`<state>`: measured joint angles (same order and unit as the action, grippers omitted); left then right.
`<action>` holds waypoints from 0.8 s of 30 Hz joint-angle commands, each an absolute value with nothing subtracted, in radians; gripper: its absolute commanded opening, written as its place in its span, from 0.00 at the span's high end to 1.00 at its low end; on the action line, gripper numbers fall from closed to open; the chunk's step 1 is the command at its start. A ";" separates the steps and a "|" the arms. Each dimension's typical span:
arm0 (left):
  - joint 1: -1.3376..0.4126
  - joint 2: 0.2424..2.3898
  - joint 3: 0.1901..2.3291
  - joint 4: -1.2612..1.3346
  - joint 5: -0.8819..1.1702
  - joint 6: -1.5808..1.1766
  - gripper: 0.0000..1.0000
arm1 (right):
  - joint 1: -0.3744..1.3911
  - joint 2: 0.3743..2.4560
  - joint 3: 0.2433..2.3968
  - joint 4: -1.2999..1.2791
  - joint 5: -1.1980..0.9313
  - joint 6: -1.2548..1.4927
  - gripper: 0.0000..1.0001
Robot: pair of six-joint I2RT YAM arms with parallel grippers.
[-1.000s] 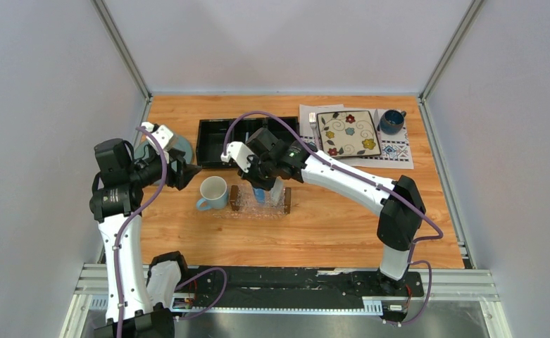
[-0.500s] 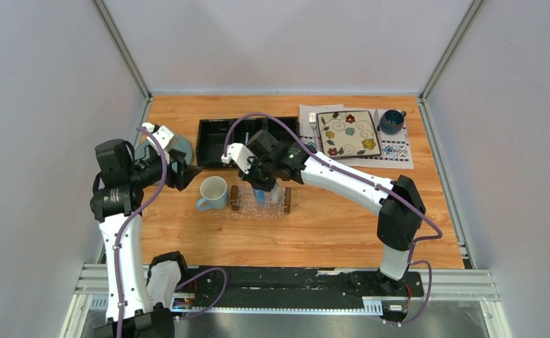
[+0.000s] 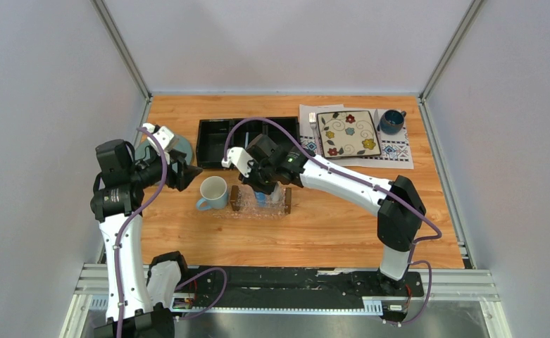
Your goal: Prepare toiletry sets of a toothbrush and toothpaste on the tray
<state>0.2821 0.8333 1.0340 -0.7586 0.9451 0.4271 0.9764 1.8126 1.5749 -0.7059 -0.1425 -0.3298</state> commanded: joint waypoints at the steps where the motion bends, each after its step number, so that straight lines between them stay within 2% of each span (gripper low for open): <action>1: 0.290 0.824 1.031 -0.742 0.982 0.443 0.26 | 0.989 1.770 1.575 -0.650 -0.130 -0.324 0.97; 7: 0.290 0.825 1.031 -0.744 0.983 0.448 0.26 | 0.994 1.773 1.574 -0.647 -0.120 -0.330 0.91; 13: 0.290 0.824 1.035 -0.755 0.983 0.459 0.26 | 1.000 1.772 1.575 -0.647 -0.101 -0.336 0.79; 19: 0.290 0.824 1.037 -0.767 0.988 0.469 0.26 | 1.005 1.763 1.577 -0.652 -0.078 -0.341 0.73; 24: 0.290 0.824 1.043 -0.769 0.989 0.471 0.26 | 1.009 1.758 1.592 -0.658 -0.060 -0.342 0.71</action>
